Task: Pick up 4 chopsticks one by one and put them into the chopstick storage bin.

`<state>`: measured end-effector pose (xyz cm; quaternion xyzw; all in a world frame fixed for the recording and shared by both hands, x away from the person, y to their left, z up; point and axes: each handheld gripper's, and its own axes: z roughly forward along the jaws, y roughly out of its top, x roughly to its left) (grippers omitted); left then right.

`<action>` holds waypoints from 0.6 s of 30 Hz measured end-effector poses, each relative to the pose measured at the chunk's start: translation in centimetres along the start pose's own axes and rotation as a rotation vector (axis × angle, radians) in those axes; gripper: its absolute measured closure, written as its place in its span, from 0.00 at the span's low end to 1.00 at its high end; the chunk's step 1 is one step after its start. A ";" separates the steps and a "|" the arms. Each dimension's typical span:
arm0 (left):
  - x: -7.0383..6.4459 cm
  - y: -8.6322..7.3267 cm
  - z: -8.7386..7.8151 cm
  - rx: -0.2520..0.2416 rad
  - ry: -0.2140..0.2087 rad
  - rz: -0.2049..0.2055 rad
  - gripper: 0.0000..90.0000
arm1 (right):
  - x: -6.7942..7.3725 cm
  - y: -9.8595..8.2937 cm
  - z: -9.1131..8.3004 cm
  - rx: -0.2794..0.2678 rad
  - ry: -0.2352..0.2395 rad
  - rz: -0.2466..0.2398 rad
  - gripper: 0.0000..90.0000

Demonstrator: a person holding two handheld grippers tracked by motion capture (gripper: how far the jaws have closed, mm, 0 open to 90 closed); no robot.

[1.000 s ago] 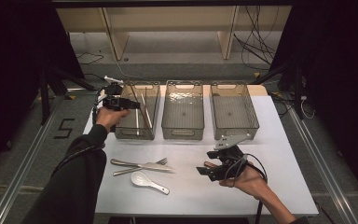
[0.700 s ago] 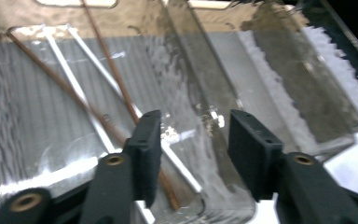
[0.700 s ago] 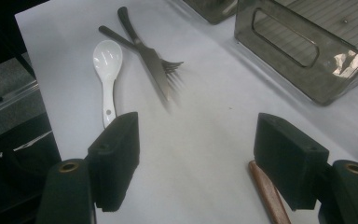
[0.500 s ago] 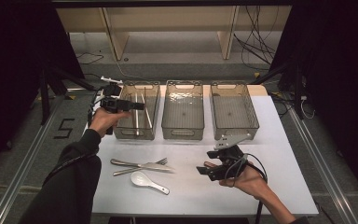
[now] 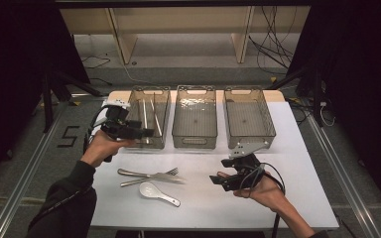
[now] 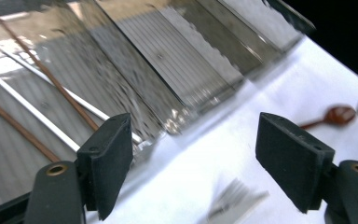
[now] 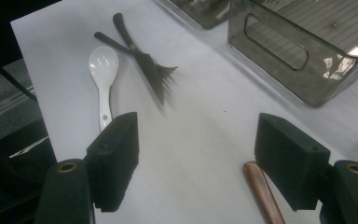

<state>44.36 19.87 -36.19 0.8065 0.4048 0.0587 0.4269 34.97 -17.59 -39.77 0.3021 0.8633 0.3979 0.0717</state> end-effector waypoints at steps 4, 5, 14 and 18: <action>-1.2 -0.9 0.2 0.028 -0.009 0.045 0.26 | 0.0 0.0 0.0 -0.001 -0.004 0.003 0.35; -1.4 -1.1 0.3 0.038 -0.007 0.059 0.26 | 0.0 0.0 0.0 -0.002 -0.006 0.003 0.35; -2.1 -3.3 0.8 0.089 -0.023 0.081 0.21 | -0.3 -0.2 0.0 -0.007 -0.007 0.012 0.35; -2.3 -3.9 1.1 0.108 -0.027 0.095 0.20 | -0.3 -0.3 0.0 -0.006 -0.008 0.014 0.35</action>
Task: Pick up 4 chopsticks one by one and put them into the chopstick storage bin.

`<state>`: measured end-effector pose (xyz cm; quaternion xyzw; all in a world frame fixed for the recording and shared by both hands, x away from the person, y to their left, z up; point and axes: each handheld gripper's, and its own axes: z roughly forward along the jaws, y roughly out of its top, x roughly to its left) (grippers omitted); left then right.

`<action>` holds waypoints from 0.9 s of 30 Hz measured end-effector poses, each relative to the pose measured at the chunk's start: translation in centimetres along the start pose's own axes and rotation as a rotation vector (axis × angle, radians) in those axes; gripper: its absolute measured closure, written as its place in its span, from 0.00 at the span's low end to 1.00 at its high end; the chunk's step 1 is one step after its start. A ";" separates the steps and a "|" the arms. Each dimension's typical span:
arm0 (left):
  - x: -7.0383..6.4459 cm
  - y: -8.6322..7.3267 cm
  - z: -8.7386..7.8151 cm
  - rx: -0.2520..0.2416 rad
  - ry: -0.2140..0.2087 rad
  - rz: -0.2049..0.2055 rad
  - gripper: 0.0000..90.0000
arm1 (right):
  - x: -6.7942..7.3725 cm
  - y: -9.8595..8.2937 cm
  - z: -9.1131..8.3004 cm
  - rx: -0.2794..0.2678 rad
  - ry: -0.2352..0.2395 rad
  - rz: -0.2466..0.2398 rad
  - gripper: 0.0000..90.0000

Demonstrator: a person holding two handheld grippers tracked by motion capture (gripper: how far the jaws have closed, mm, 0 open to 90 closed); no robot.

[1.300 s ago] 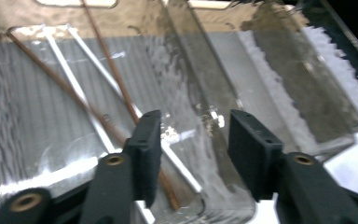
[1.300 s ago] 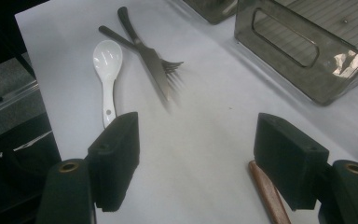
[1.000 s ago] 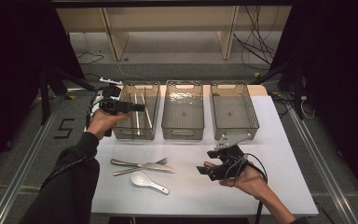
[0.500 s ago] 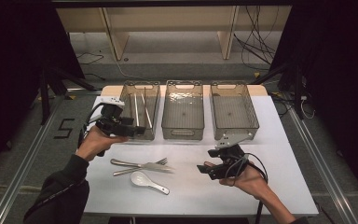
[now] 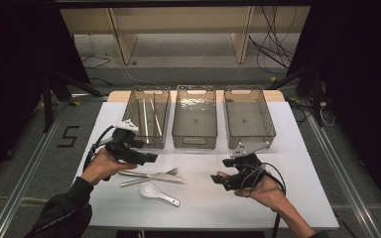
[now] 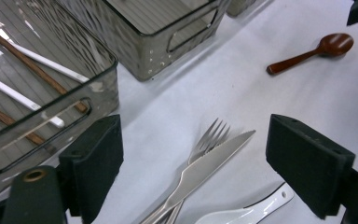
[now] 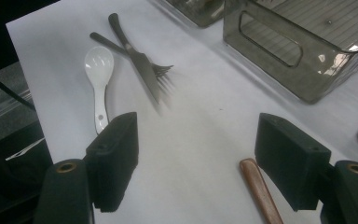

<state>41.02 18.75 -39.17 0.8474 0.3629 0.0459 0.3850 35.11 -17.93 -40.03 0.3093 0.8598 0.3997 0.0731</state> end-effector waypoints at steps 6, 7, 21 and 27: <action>-0.4 -0.5 0.2 0.013 -0.012 0.021 0.18 | -0.2 -0.1 0.1 0.003 0.001 0.003 0.35; -0.5 -0.6 0.2 0.017 -0.012 0.026 0.18 | -0.2 -0.1 0.1 0.004 0.001 0.004 0.35; -2.3 -2.0 1.2 0.079 -0.023 0.099 0.17 | -0.5 -0.4 0.3 0.007 0.004 0.008 0.34; -2.6 -2.7 1.4 0.108 -0.023 0.125 0.17 | -0.3 -0.4 0.3 0.013 0.006 0.012 0.34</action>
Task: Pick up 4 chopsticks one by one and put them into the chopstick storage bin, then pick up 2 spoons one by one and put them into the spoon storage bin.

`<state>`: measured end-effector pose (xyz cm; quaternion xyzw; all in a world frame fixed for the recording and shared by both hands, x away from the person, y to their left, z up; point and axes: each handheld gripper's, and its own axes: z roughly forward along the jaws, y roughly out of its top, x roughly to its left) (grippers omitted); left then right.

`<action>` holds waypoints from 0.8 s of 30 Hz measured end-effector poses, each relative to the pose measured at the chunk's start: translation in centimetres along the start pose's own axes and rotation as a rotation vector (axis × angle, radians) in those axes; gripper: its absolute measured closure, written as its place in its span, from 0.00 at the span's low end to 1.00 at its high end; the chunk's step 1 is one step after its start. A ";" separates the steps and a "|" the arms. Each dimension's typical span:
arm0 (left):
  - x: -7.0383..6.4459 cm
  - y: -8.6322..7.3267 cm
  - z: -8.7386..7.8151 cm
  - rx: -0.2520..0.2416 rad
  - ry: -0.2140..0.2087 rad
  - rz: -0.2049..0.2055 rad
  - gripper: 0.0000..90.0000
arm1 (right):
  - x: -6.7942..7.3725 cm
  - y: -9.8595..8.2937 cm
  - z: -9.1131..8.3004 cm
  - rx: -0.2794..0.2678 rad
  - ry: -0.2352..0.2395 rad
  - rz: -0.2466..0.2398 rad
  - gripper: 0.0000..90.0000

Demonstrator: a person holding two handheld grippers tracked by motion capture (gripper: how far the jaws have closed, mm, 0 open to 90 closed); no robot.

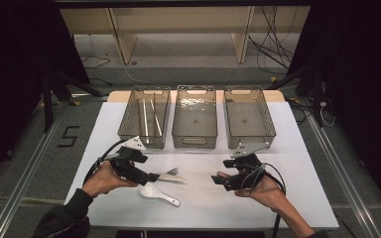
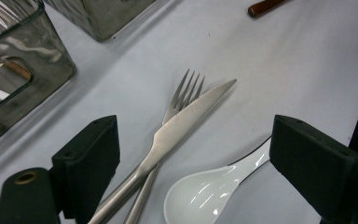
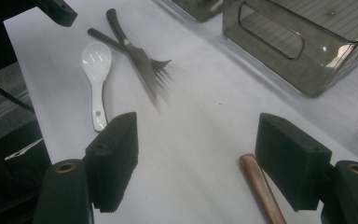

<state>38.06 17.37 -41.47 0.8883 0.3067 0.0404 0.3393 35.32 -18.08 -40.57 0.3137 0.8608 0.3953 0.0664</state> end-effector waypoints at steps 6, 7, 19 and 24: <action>-0.3 -0.4 0.4 0.018 0.006 0.011 0.17 | 0.0 0.0 0.0 -0.001 -0.001 -0.001 0.34; -0.3 -0.5 0.5 0.026 0.007 0.014 0.17 | 0.0 -0.1 0.0 -0.002 -0.001 0.000 0.34; -0.2 -1.1 1.0 0.062 0.018 0.016 0.17 | -0.2 -0.1 0.1 0.006 0.001 0.002 0.34; -0.1 -1.3 1.2 0.078 0.016 0.021 0.17 | -0.2 -0.2 0.1 0.006 0.002 0.000 0.34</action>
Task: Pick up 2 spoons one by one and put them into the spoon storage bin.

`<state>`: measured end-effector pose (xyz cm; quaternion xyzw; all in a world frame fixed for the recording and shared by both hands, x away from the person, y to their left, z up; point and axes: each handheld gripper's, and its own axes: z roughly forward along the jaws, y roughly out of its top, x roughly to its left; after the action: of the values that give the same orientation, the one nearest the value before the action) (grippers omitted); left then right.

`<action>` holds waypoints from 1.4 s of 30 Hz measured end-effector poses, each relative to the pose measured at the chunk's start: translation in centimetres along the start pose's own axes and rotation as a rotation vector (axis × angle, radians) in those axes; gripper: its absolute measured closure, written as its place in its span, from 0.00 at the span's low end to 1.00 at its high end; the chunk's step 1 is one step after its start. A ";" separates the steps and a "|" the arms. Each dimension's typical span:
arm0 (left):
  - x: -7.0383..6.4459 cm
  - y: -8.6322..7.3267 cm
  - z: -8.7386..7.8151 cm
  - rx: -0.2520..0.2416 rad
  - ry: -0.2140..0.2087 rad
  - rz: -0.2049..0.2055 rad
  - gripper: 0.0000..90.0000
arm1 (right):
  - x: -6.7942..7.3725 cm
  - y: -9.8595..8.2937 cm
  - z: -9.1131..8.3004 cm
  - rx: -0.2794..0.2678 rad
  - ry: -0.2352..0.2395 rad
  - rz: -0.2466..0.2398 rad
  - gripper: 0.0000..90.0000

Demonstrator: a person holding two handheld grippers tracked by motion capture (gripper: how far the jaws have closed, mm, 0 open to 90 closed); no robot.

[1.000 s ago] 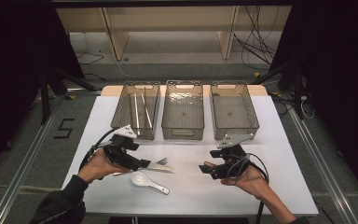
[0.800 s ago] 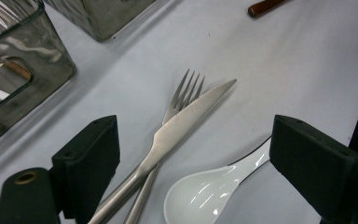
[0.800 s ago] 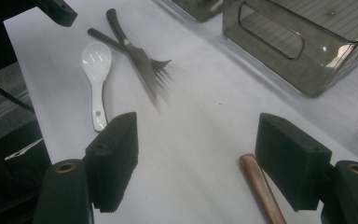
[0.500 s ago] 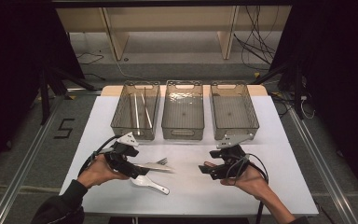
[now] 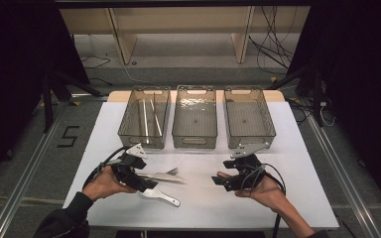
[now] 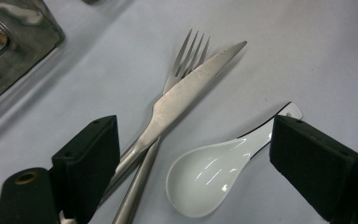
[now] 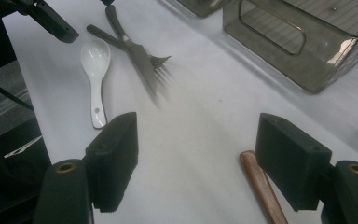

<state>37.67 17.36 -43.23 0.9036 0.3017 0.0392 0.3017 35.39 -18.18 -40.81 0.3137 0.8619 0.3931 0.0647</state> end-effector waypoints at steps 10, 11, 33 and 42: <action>-0.6 0.0 0.5 0.046 -0.017 0.065 0.19 | -0.2 0.0 0.0 0.005 0.000 0.005 0.34; -0.7 0.0 0.6 0.051 -0.022 0.071 0.19 | -0.2 0.0 0.0 0.004 -0.003 0.005 0.34; -3.6 0.4 4.1 0.179 -0.065 0.245 0.23 | 0.1 0.1 0.0 0.004 -0.009 0.002 0.34; -4.0 0.4 4.8 0.198 -0.063 0.274 0.30 | 0.1 0.1 0.1 0.006 -0.008 0.001 0.34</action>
<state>35.83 12.36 -46.46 0.9622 0.1687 0.0218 0.2125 35.40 -18.02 -40.78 0.3158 0.8628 0.3892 0.0668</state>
